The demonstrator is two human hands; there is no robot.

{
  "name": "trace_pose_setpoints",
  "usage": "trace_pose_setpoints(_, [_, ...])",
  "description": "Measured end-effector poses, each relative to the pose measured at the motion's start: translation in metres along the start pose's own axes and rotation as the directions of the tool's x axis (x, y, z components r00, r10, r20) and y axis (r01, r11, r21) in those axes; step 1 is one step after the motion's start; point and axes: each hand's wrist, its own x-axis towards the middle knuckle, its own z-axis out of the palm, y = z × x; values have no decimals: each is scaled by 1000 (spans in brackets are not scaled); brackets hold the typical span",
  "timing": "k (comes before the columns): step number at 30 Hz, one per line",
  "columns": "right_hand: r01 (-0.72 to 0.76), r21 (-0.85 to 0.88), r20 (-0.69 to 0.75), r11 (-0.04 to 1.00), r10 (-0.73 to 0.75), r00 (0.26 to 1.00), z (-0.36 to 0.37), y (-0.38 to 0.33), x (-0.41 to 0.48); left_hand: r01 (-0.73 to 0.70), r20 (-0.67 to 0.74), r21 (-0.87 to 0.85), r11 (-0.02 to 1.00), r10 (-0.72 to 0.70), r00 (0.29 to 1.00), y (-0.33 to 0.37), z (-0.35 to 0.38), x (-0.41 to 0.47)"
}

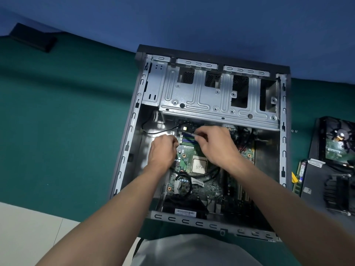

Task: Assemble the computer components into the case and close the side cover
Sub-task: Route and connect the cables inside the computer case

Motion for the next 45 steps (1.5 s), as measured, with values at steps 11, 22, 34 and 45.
trace_pose_setpoints(11, [260, -112, 24, 959, -259, 966, 9, -13, 14, -208, 115, 182, 961, 190, 975, -7, -5, 6])
trace_pose_setpoints(22, [312, -172, 181, 935, -281, 943, 15, -22, 25, -110, 58, 97, 989, 105, 993, -8, -4, 2])
trace_pose_setpoints(34, [237, -63, 82, 969, -232, 969, 14, -14, 21, -78, 41, 79, 994, 75, 996, -5, -4, 2])
trace_pose_setpoints(45, [342, -186, 176, 921, -311, 934, 20, -18, 25, -247, 53, 264, 932, 242, 969, -2, -9, -3])
